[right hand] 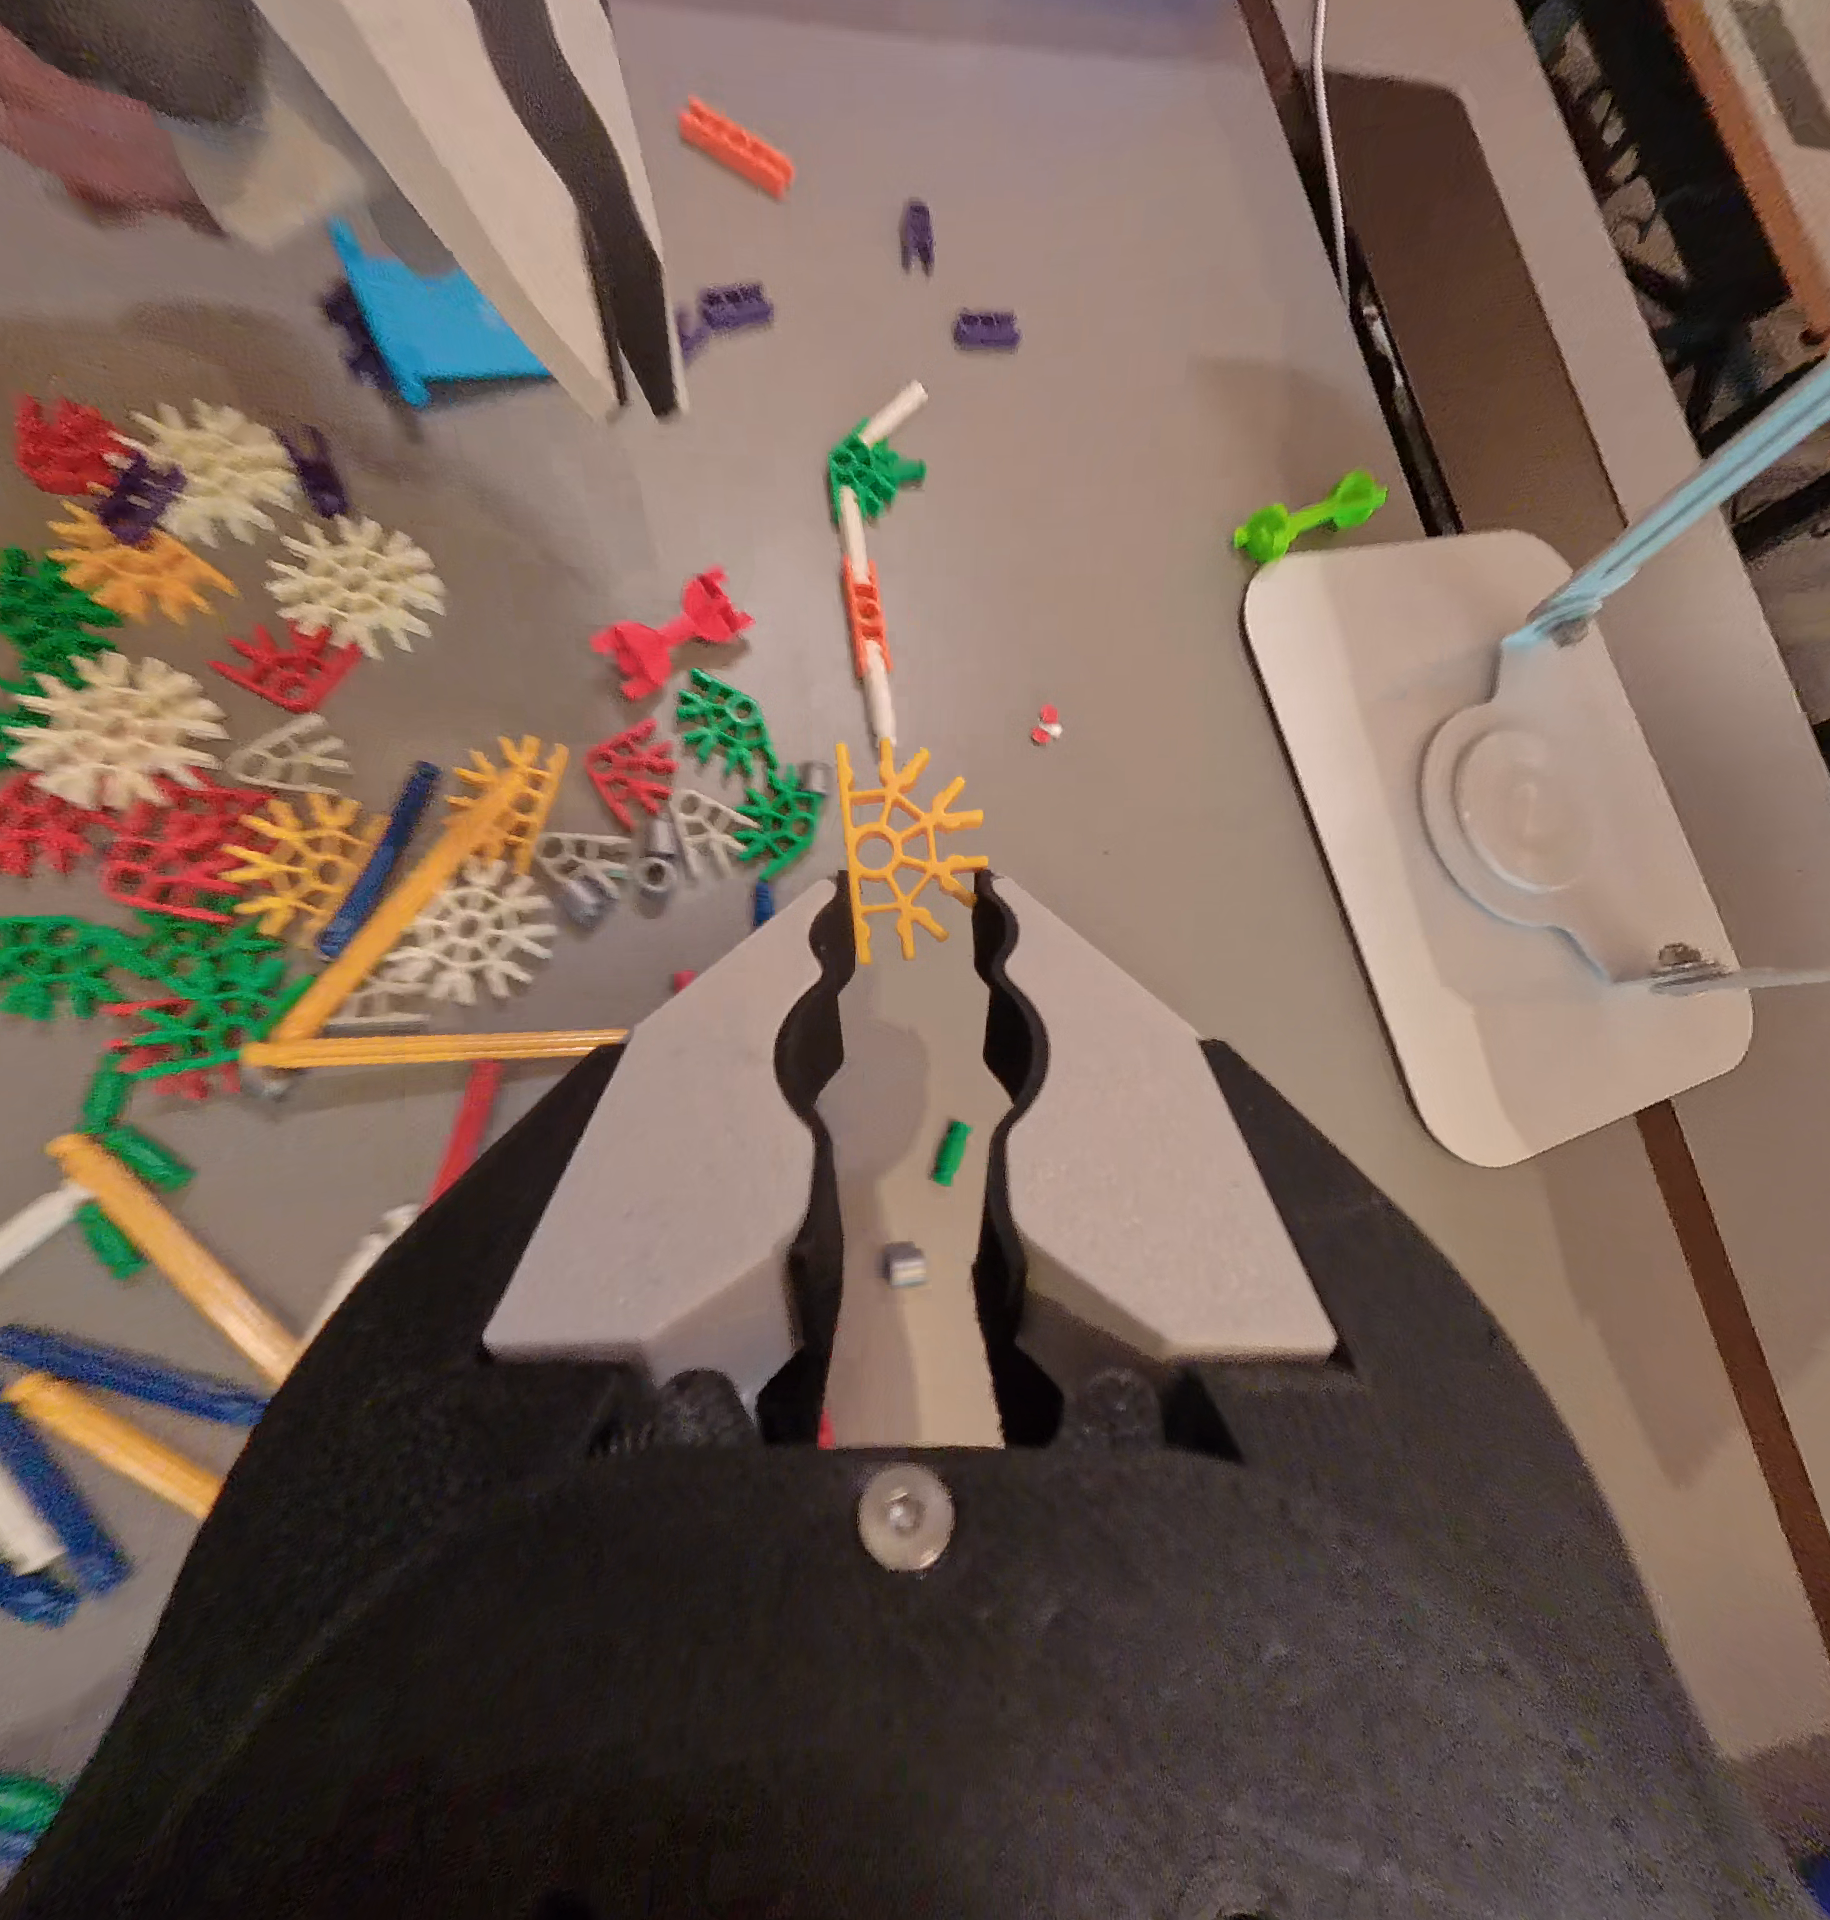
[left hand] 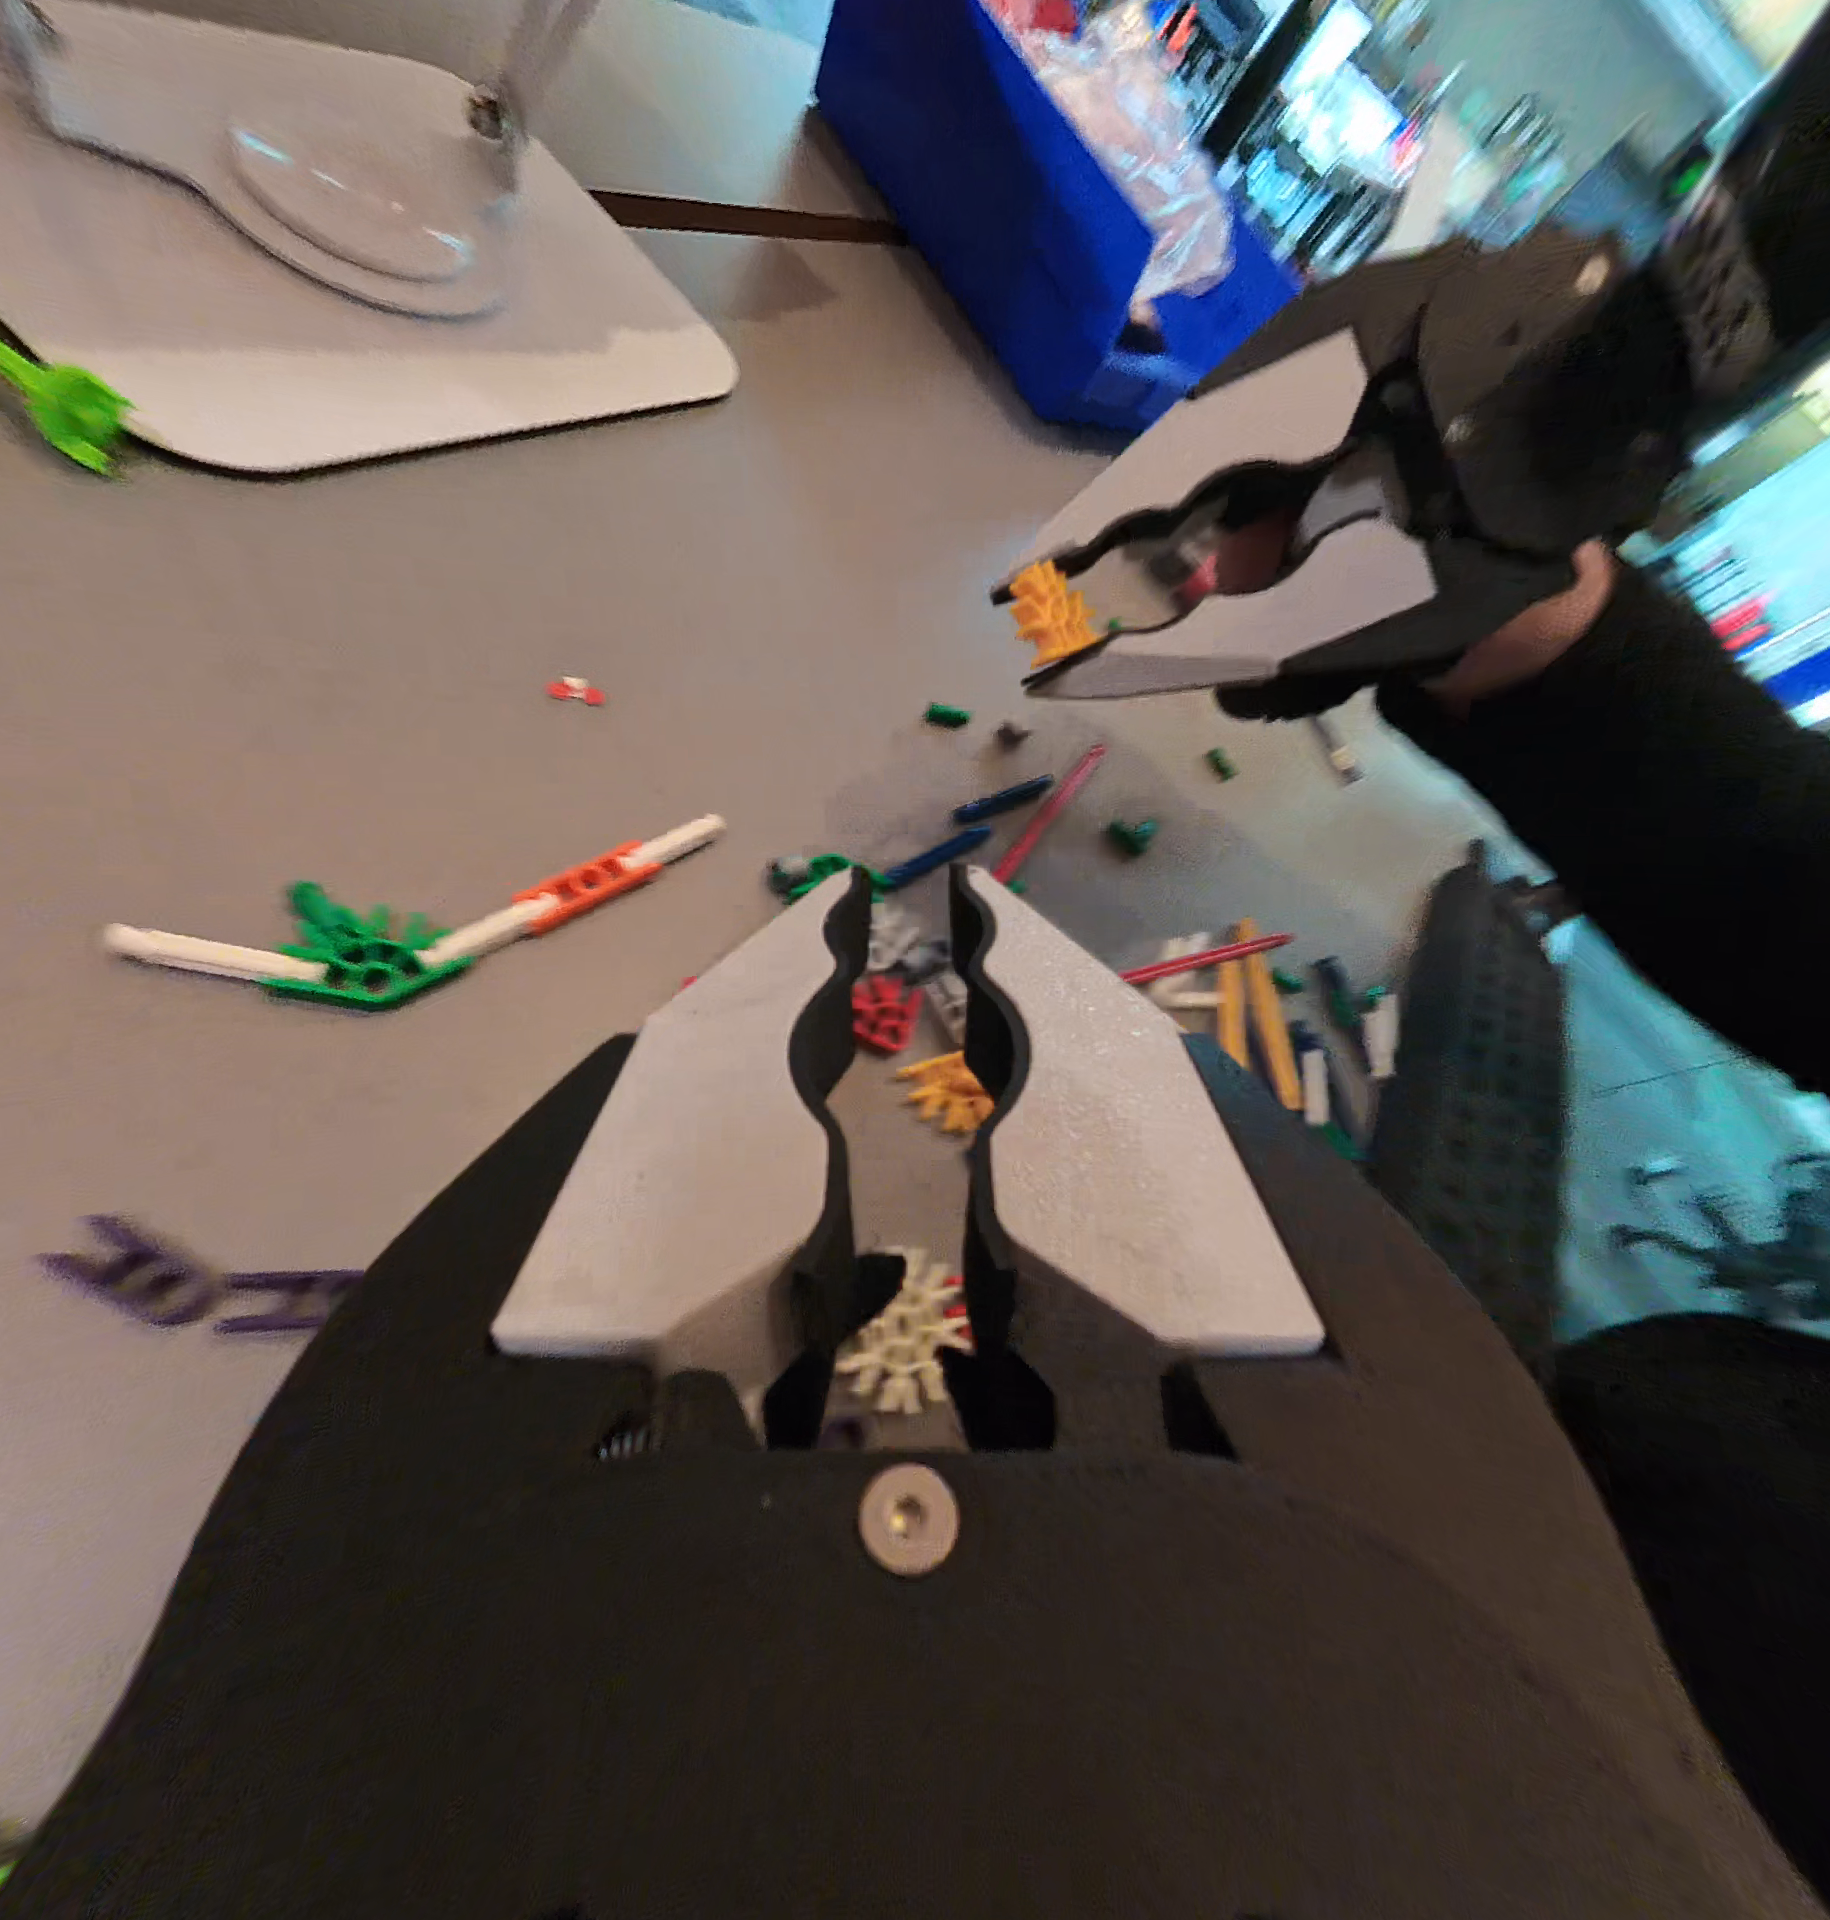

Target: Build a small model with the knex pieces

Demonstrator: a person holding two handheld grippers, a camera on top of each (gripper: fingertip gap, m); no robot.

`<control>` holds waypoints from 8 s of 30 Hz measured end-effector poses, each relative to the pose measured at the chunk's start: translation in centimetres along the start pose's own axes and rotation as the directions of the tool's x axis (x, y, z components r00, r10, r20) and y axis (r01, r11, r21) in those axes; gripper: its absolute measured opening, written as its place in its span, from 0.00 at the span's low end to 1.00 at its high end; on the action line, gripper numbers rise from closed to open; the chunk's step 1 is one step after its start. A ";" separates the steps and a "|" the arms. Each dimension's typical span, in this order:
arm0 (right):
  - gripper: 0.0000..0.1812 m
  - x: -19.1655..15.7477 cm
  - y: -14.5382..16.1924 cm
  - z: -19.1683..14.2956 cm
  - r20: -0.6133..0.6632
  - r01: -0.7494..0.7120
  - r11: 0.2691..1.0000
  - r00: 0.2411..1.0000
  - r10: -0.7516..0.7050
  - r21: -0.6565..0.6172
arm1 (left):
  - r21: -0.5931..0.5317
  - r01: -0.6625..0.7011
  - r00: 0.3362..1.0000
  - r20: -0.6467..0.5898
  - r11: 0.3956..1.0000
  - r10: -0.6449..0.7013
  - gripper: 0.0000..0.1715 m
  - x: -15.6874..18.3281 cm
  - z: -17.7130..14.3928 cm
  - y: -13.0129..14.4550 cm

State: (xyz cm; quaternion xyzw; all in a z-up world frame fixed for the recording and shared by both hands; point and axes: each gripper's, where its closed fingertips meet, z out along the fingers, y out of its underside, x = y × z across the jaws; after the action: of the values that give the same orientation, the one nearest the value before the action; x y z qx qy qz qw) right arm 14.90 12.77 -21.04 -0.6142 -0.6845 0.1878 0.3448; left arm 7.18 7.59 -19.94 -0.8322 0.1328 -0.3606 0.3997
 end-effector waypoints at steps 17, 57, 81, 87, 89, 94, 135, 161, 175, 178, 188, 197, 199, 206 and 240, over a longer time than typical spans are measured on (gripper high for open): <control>0.11 -0.2 2.0 8.5 0.299 0.030 0.989 0.954 0.015 -0.146 | -0.413 -0.542 0.795 0.030 0.732 0.606 0.03 -7.4 5.6 2.3; 0.00 -0.3 -0.8 8.3 0.295 -0.052 0.943 0.943 0.154 -0.329 | -0.363 -0.521 0.815 0.058 0.773 0.576 0.00 -7.8 6.3 2.4; 0.00 -0.9 0.2 9.7 0.169 0.057 0.964 0.986 -0.013 -0.261 | -0.345 -0.519 0.808 0.099 0.782 0.580 0.00 -7.8 6.3 2.4; 0.00 -1.1 0.2 9.8 0.070 0.055 0.976 0.997 -0.041 -0.212 | -0.336 -0.517 0.808 0.113 0.787 0.579 0.00 -7.7 6.4 2.3; 0.00 -1.1 0.2 9.7 0.047 0.047 0.980 0.998 -0.039 -0.194 | -0.337 -0.518 0.806 0.117 0.786 0.581 0.00 -7.7 6.4 2.3; 0.00 -1.2 0.2 9.7 -0.033 0.078 0.985 0.996 -0.084 -0.155 | -0.339 -0.522 0.801 0.122 0.783 0.586 0.00 -7.8 6.4 2.3; 0.05 -1.6 0.6 -0.4 -0.038 -0.186 0.980 0.982 0.183 -0.075 | -0.338 -0.416 0.826 0.248 0.844 0.506 0.12 -7.1 2.0 0.5; 0.05 -6.0 5.2 -2.0 0.041 -0.316 0.937 0.945 0.325 -0.146 | -0.464 -0.434 0.863 0.031 0.772 0.504 0.13 -2.5 -2.5 8.9; 0.04 -6.7 6.5 2.2 0.125 -0.148 0.962 0.976 0.180 -0.230 | -0.446 -0.433 0.867 0.032 0.783 0.498 0.15 -2.1 -1.8 8.6; 0.03 -6.8 6.5 2.4 0.138 -0.147 0.964 0.974 0.180 -0.222 | -0.449 -0.433 0.867 0.029 0.781 0.497 0.16 -2.1 -1.7 8.6; 0.02 -6.9 6.1 2.4 0.156 -0.180 0.962 0.965 0.213 -0.203 | -0.434 -0.449 0.860 0.027 0.781 0.510 0.16 -2.6 -1.1 7.3; 0.02 -4.9 4.5 0.0 0.125 -0.185 0.969 0.970 0.207 -0.162 | -0.387 -0.462 0.841 0.097 0.798 0.533 0.16 -5.0 -0.5 3.9; 0.02 -3.8 3.7 -0.2 0.118 -0.184 0.973 0.973 0.200 -0.140 | -0.373 -0.463 0.838 0.111 0.804 0.534 0.15 -5.6 0.1 3.0; 0.01 0.4 2.0 1.8 0.115 -0.098 0.988 0.987 0.112 -0.123 | -0.361 -0.540 0.801 0.057 0.760 0.596 0.16 -6.2 4.2 0.5; 0.02 1.2 3.7 7.3 0.321 0.142 0.963 0.945 -0.063 -0.230 | -0.436 -0.633 0.746 -0.124 0.640 0.654 0.07 -6.3 10.0 1.6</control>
State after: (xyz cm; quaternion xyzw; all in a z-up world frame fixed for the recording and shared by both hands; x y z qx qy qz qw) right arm 12.36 15.84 -28.35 -0.5787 -0.7797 0.1761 0.1621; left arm 9.92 15.46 -28.52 -0.8069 0.4907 -0.1345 0.3002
